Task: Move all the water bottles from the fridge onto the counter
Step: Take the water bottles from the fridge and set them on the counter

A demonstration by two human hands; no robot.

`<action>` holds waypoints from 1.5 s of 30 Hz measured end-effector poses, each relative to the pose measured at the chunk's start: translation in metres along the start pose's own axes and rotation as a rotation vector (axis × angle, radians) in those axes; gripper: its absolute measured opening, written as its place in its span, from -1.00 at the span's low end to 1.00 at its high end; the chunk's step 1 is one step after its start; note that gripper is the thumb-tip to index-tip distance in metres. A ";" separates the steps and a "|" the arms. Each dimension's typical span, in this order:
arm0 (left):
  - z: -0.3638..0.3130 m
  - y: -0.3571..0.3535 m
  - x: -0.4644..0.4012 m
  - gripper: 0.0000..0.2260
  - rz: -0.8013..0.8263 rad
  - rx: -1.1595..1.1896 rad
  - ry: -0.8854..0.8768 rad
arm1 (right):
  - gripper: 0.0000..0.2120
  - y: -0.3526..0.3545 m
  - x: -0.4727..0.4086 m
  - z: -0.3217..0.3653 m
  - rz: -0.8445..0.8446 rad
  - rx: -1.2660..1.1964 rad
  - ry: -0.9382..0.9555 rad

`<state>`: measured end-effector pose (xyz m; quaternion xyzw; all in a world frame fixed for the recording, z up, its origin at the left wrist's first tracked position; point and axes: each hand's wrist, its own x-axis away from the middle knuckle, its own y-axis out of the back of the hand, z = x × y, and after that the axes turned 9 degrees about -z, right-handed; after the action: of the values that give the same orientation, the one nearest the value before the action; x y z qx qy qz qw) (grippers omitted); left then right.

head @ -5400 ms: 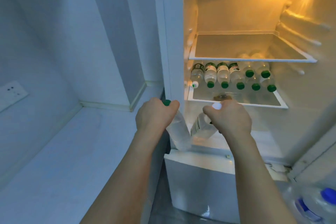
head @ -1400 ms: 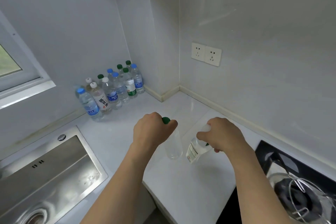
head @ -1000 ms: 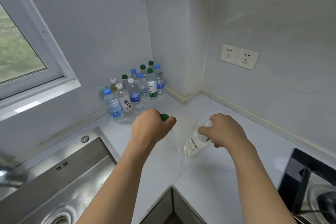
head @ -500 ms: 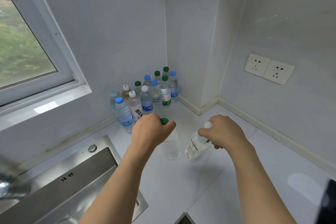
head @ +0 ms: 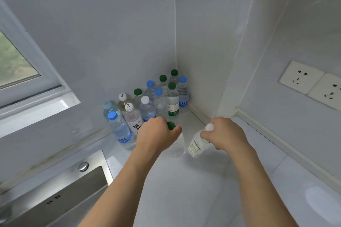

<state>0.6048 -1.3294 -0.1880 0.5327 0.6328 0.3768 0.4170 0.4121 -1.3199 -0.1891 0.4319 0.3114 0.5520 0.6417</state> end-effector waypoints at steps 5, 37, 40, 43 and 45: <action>0.009 -0.011 -0.029 -0.63 0.027 0.002 -0.051 | -0.80 -0.015 -0.035 0.011 0.023 0.060 0.017; 0.024 -0.086 -0.138 -0.64 0.160 -0.047 -0.171 | -0.85 -0.067 -0.227 0.044 0.061 0.160 0.089; 0.025 -0.082 -0.141 -0.66 0.214 -0.052 -0.154 | -0.84 -0.074 -0.225 0.042 0.051 0.122 0.074; 0.020 -0.081 -0.143 -0.67 0.251 -0.031 -0.137 | -0.56 -0.081 -0.212 0.031 -0.030 -0.005 0.045; 0.014 -0.083 -0.143 -0.67 0.234 -0.032 -0.151 | -0.46 -0.083 -0.192 0.019 -0.093 -0.103 -0.011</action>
<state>0.6004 -1.4829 -0.2519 0.6229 0.5272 0.3915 0.4252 0.4275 -1.5133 -0.2703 0.3863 0.2990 0.5345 0.6897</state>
